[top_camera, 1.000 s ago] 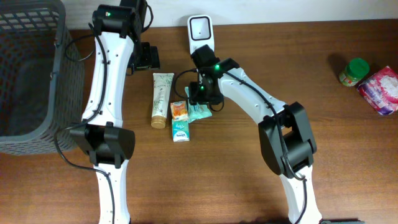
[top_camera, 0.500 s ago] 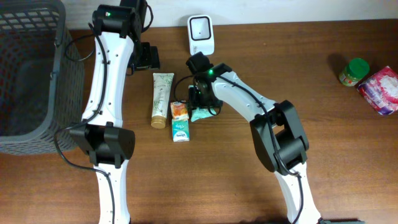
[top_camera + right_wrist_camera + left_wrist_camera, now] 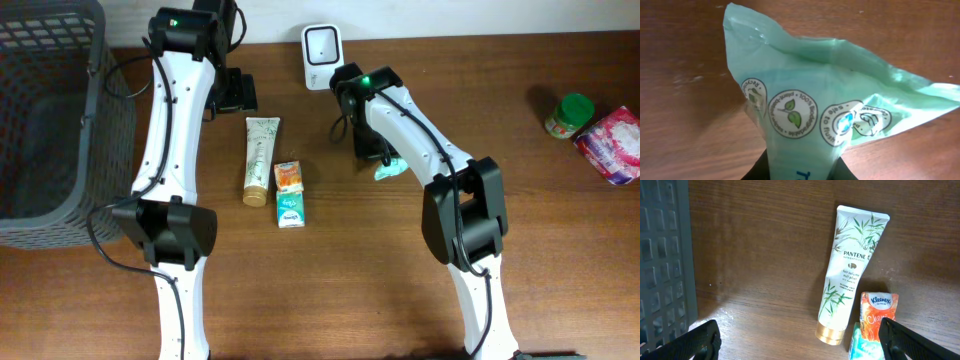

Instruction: Scan the item barcode

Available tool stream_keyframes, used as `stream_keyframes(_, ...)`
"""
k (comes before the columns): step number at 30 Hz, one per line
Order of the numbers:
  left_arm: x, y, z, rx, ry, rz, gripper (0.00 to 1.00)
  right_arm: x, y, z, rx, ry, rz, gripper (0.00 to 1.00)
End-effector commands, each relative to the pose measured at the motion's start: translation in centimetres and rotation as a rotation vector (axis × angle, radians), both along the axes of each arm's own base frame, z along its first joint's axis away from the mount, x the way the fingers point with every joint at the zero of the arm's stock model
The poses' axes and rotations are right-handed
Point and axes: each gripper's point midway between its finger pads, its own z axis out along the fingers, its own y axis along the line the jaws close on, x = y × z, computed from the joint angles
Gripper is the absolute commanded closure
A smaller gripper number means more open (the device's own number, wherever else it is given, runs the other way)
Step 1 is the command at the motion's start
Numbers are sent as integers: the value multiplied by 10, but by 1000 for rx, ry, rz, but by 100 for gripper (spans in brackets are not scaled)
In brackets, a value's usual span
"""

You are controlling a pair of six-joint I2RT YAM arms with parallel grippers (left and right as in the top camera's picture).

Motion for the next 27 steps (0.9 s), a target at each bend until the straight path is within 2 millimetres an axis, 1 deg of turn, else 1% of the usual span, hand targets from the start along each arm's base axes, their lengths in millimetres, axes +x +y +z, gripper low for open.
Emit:
stream_keyframes(1,-1,1,4,15,-7,-12,1,-13,-16,-19,-108,13,-46,84)
stream_keyframes(2,-1,1,3,15,-6,-12,1,-20,-16,-25,-115,32,-47,82)
stream_keyframes(4,-1,1,3,15,-6,-12,1,-29,-12,-30,-117,60,-41,63)
stream_keyframes(6,-1,1,3,15,-6,-12,1,-32,-7,-31,-103,72,-36,54)
stream_keyframes(8,-1,1,3,15,-6,-12,1,-33,-9,-24,-114,80,-34,46)
stream_keyframes(9,-1,1,3,15,-6,-12,1,-32,-10,-16,-127,79,-32,44)
stream_keyframes(11,-1,1,3,15,-6,-12,1,-28,-11,-4,-163,58,-15,43)
stream_keyframes(12,-1,1,3,15,-6,-12,1,-26,-12,-1,-197,39,0,40)
stream_keyframes(13,-1,1,3,15,-6,-12,1,-25,-11,0,-210,28,10,39)
stream_keyframes(16,-1,1,3,15,-6,-12,1,-21,3,-3,-189,-6,31,40)
stream_keyframes(18,-1,1,3,15,-6,-12,1,-21,9,-9,-183,-18,40,41)
stream_keyframes(19,-1,1,3,15,-6,-12,1,-21,9,-10,-190,-22,35,44)
stream_keyframes(20,-1,1,3,15,-6,-12,1,-21,5,-9,-209,-35,23,45)
stream_keyframes(24,-1,1,3,15,-6,-12,1,-23,1,-15,-229,-31,25,46)
stream_keyframes(27,-1,1,3,15,-6,-12,1,-26,-2,-29,-235,-32,26,46)
